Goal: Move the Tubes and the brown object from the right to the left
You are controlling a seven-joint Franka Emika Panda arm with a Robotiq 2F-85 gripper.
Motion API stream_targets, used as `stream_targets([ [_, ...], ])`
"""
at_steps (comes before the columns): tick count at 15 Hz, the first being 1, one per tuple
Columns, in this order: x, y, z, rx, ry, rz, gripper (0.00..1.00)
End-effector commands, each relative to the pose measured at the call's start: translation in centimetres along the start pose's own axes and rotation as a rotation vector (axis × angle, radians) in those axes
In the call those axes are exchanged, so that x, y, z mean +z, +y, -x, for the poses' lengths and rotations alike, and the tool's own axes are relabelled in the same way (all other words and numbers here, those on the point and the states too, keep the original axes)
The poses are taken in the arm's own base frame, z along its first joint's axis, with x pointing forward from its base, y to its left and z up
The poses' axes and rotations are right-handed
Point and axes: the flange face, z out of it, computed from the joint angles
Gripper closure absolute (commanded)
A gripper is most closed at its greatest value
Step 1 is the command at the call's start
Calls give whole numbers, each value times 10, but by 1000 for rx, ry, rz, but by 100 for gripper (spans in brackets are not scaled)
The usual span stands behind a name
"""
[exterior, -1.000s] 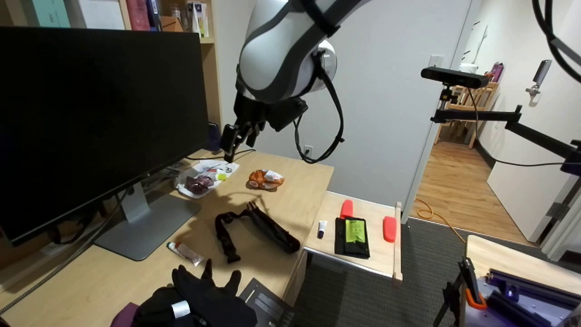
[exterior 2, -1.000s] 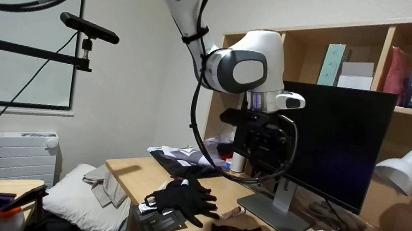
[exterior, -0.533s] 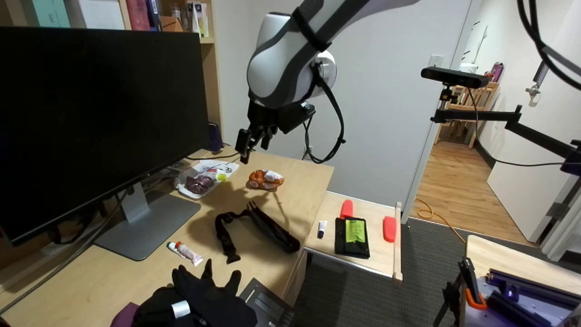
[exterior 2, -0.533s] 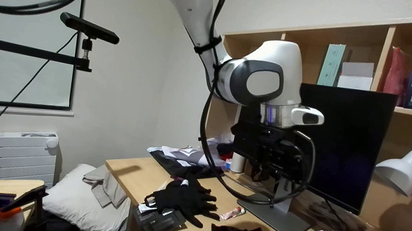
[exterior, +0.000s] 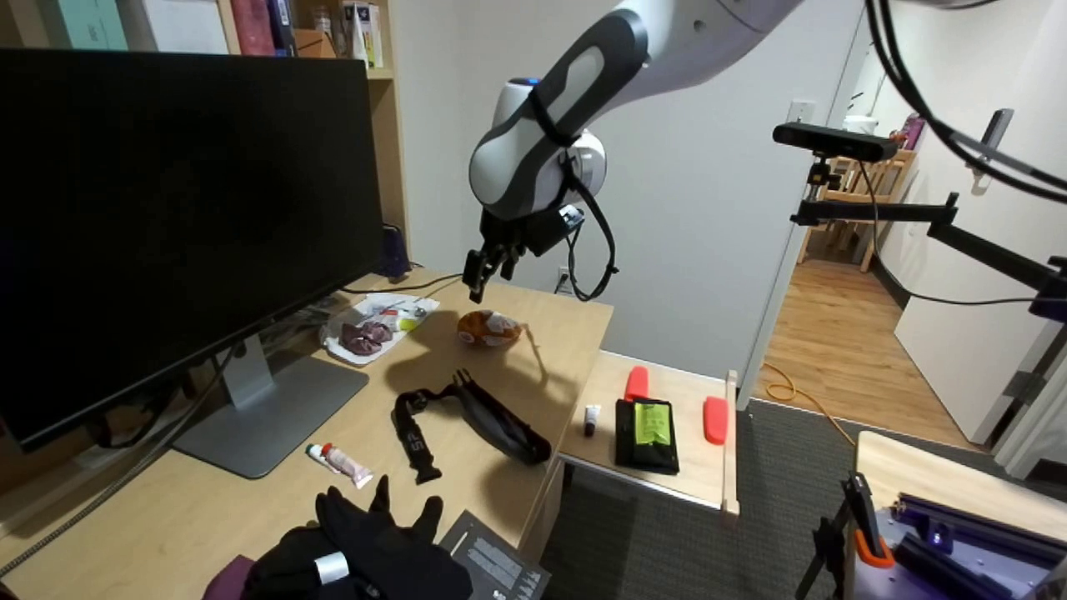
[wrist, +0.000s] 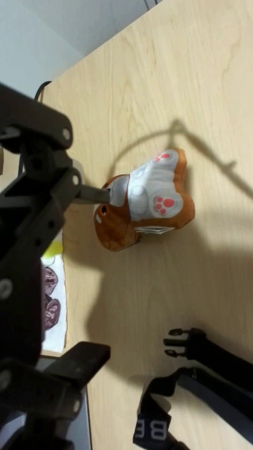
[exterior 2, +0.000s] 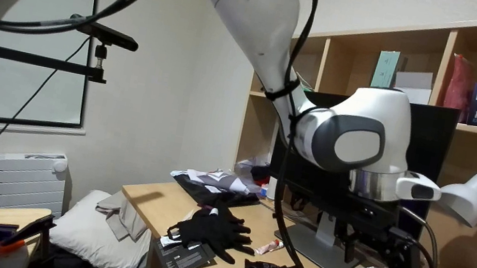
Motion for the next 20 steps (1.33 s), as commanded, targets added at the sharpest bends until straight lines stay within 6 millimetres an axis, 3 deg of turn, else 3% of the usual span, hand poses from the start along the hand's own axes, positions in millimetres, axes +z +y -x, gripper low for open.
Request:
stream_targets([
  [1,38,19,-7,-94,-37,-65,0],
  [4,62,25,-5,-90,-73,-79,0],
  [5,53,21,2,-80,-66,-55,0],
  [12,73,19,-4,-100,-85,-62,0],
  [20,92,53,-17,-21,-53,22,0],
])
